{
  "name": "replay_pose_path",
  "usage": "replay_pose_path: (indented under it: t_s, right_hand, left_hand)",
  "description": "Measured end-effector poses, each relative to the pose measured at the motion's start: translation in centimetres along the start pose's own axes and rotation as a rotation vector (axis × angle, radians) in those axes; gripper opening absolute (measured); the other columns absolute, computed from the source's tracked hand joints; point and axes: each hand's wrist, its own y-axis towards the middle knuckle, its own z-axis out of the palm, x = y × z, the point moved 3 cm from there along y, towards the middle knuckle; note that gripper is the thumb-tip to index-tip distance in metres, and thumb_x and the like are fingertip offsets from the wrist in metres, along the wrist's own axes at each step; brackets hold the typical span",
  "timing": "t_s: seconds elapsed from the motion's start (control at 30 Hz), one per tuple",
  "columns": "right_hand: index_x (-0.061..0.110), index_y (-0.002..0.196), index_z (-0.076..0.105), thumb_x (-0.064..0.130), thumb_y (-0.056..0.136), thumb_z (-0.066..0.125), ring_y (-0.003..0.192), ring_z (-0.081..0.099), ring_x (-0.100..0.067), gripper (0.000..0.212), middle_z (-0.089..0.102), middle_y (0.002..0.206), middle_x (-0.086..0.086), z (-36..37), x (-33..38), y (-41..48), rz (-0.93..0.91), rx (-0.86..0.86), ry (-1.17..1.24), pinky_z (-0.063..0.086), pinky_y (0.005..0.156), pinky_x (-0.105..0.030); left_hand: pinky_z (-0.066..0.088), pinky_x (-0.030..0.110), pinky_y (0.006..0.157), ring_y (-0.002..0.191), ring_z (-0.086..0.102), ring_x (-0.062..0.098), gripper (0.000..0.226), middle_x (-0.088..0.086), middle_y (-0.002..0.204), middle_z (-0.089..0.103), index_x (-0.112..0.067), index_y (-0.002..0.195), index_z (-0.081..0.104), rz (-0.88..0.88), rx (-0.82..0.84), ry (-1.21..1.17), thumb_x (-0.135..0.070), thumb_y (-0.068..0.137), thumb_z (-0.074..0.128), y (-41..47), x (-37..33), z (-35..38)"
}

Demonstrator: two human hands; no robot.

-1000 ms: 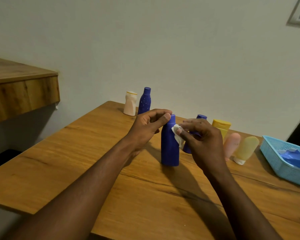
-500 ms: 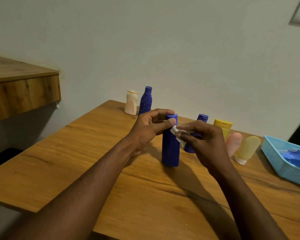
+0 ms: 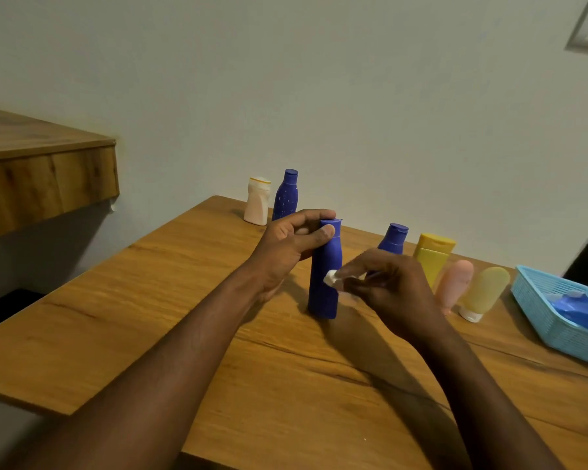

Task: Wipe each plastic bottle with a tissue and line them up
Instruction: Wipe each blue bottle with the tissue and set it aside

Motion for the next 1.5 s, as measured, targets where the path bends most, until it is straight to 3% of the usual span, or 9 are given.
replay_pose_path:
  t_s: [0.2,0.3,0.43,0.5,0.73,0.9,1.13,1.37,1.5]
  right_hand:
    - [0.018,0.098,0.073,0.02,0.083,0.076,0.09,0.069,-0.008,0.016,0.073,0.094,0.009,-0.5,0.5,0.2,-0.018,-0.258,0.045,0.059,0.078,-0.029]
    - [0.018,0.093,0.07,0.016,0.081,0.079,0.083,0.07,-0.008,0.014,0.072,0.088,0.006,-0.3,-0.1,0.2,0.095,-0.102,0.043,0.061,0.075,-0.035]
    - [0.021,0.086,0.07,0.014,0.079,0.082,0.085,0.07,-0.004,0.016,0.072,0.089,0.008,1.5,-0.7,-0.2,0.15,0.314,-0.113,0.061,0.079,-0.039]
    - [0.021,0.086,0.07,0.015,0.079,0.082,0.084,0.069,-0.004,0.015,0.073,0.088,0.008,2.0,-0.8,-0.4,0.151,0.348,-0.118,0.06,0.08,-0.038]
    - [0.021,0.086,0.07,0.015,0.08,0.081,0.08,0.071,-0.01,0.014,0.073,0.085,0.004,1.0,-0.1,-0.2,0.118,0.087,0.026,0.062,0.073,-0.041]
    - [0.016,0.089,0.069,0.015,0.083,0.079,0.081,0.071,-0.018,0.011,0.072,0.085,0.001,0.0,0.4,0.0,0.08,-0.165,0.18,0.061,0.074,-0.048]
    - [0.015,0.098,0.068,0.015,0.085,0.077,0.086,0.072,-0.018,0.016,0.072,0.093,0.001,0.8,0.2,0.1,0.135,-0.21,0.236,0.061,0.078,-0.049]
    - [0.02,0.088,0.067,0.015,0.081,0.08,0.084,0.069,-0.009,0.016,0.071,0.088,0.004,2.8,-1.6,-0.2,0.277,0.021,0.08,0.06,0.08,-0.041]
    - [0.021,0.088,0.067,0.013,0.081,0.08,0.083,0.069,-0.008,0.017,0.071,0.087,0.005,2.6,-1.1,-0.2,0.211,-0.052,0.096,0.06,0.077,-0.035]
  left_hand:
    - [0.054,0.011,0.079,0.103,0.07,-0.004,0.027,-0.017,0.111,0.076,-0.028,0.12,0.07,0.021,0.035,0.09,-0.011,0.099,0.065,-0.1,-0.3,0.8]
    - [0.051,0.006,0.076,0.101,0.069,-0.005,0.027,-0.017,0.113,0.076,-0.026,0.122,0.069,0.029,0.034,0.093,-0.01,0.1,0.064,-0.2,-0.4,0.7]
    - [0.055,0.018,0.088,0.11,0.069,0.005,0.027,-0.01,0.12,0.076,-0.026,0.122,0.069,0.048,0.048,0.091,-0.011,0.1,0.065,-0.2,-0.3,0.8]
    - [0.055,0.02,0.092,0.111,0.069,0.006,0.027,-0.011,0.119,0.076,-0.025,0.122,0.07,0.052,0.047,0.091,-0.011,0.1,0.065,-0.2,-0.3,0.9]
    - [0.051,0.033,0.106,0.114,0.069,0.01,0.025,-0.008,0.118,0.076,-0.026,0.12,0.072,0.063,0.037,0.108,-0.013,0.1,0.065,-0.2,-0.4,0.8]
    - [0.055,0.014,0.085,0.109,0.069,0.002,0.027,-0.014,0.113,0.075,-0.029,0.121,0.071,0.105,0.052,0.147,-0.018,0.096,0.071,-0.4,-0.3,0.9]
    - [0.053,0.01,0.08,0.107,0.068,-0.001,0.027,-0.021,0.111,0.075,-0.032,0.116,0.074,0.165,0.006,0.188,-0.019,0.092,0.076,-0.2,-0.4,0.8]
    - [0.057,0.019,0.083,0.101,0.071,0.003,0.029,-0.017,0.105,0.077,-0.027,0.117,0.074,0.176,-0.03,0.181,-0.016,0.091,0.077,0.0,-0.3,0.3]
    - [0.061,0.027,0.087,0.099,0.071,0.004,0.027,-0.021,0.102,0.076,-0.028,0.117,0.074,0.18,-0.064,0.176,-0.015,0.092,0.076,0.0,-0.2,0.2]
